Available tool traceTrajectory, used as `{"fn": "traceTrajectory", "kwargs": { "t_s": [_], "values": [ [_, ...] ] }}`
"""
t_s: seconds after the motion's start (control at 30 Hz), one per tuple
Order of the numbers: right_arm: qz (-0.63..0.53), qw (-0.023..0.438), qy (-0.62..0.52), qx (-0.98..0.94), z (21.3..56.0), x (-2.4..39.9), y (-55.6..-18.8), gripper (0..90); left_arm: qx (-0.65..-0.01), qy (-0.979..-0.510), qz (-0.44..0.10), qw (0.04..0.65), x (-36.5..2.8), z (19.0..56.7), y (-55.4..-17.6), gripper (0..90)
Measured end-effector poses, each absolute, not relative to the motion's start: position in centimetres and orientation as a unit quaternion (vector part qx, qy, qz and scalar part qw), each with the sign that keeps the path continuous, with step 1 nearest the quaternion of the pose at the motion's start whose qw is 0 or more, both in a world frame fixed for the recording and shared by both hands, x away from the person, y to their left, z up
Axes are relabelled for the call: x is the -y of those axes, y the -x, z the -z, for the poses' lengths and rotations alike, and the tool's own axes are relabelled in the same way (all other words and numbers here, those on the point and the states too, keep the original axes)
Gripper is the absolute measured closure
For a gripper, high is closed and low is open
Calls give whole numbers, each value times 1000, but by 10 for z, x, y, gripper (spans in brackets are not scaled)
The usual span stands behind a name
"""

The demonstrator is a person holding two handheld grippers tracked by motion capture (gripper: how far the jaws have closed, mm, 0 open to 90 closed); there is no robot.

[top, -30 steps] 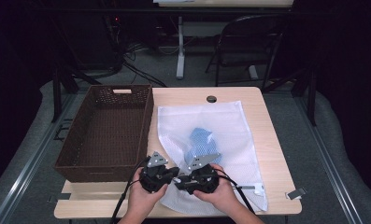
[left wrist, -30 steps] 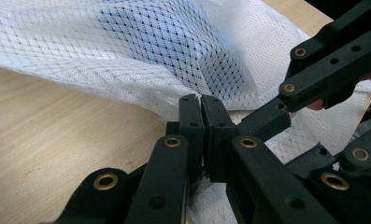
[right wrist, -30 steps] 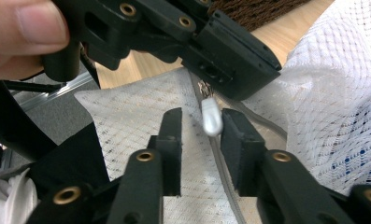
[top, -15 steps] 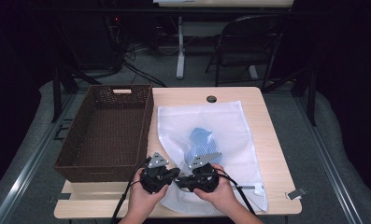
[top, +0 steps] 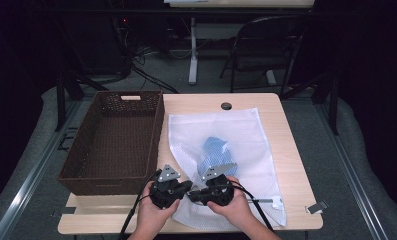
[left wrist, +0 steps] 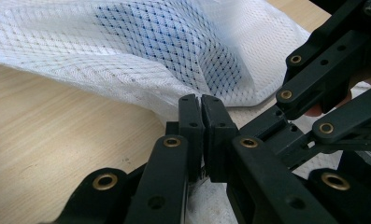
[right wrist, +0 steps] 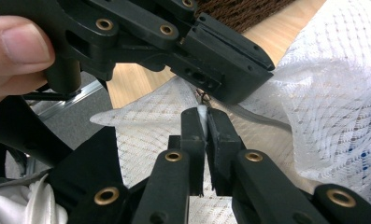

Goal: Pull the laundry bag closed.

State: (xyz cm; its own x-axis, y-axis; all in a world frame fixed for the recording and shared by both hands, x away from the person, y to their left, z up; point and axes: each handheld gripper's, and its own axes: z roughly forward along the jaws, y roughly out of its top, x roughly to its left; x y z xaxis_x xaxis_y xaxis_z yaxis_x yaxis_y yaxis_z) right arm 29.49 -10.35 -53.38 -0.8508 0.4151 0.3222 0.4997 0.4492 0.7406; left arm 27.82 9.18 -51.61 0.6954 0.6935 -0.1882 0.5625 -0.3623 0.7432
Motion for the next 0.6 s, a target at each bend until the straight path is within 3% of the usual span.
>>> {"fn": "traceTrajectory", "kwargs": {
  "t_s": [0.23,0.37,0.6],
  "values": [
    [453,45,270,849,533,104,-294,867,-381,-819,-80,420,-93,515,-278,843],
    [455,41,271,847,532,105,-294,867,-387,-814,-87,424,-95,513,-276,723],
    [454,37,270,848,532,105,-293,867,-391,-810,-93,427,-101,509,-271,662]
  ]
}}
